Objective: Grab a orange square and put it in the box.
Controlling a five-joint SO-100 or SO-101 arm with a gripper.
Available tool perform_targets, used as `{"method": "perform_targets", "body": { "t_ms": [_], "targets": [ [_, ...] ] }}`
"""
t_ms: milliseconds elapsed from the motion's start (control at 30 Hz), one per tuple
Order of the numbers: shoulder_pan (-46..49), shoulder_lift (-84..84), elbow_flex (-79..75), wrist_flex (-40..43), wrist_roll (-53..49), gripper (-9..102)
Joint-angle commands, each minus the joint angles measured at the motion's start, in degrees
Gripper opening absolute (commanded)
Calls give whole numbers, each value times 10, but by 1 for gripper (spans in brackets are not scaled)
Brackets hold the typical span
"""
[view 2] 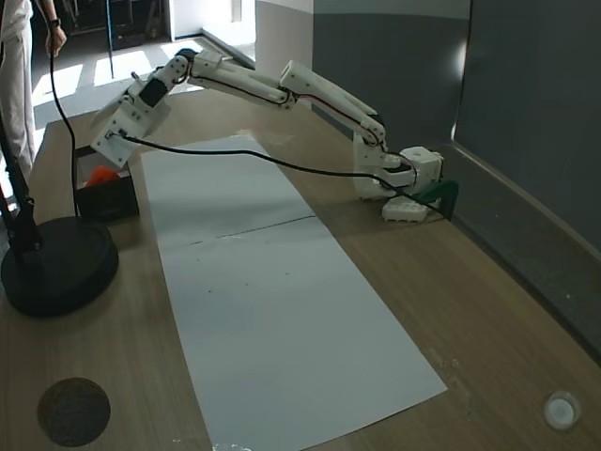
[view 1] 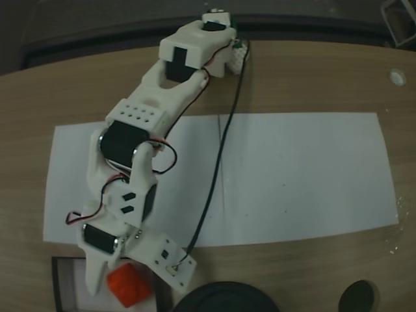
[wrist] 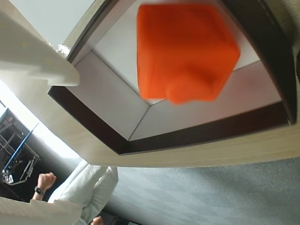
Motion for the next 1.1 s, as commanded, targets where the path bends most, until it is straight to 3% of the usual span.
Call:
{"method": "perform_targets", "body": {
  "t_ms": [0, 67, 167, 400, 667, 1067],
  "targets": [
    [-13, 98, -66, 36, 12, 23],
    [-25, 127, -91, 97, 12, 18],
    [-39, 178, -141, 181, 13, 1],
    [-91, 345, -221, 348, 36, 0],
    [-155, 592, -65, 351, 36, 0],
    [-251, 998, 403, 345, 35, 0]
  ]
}}
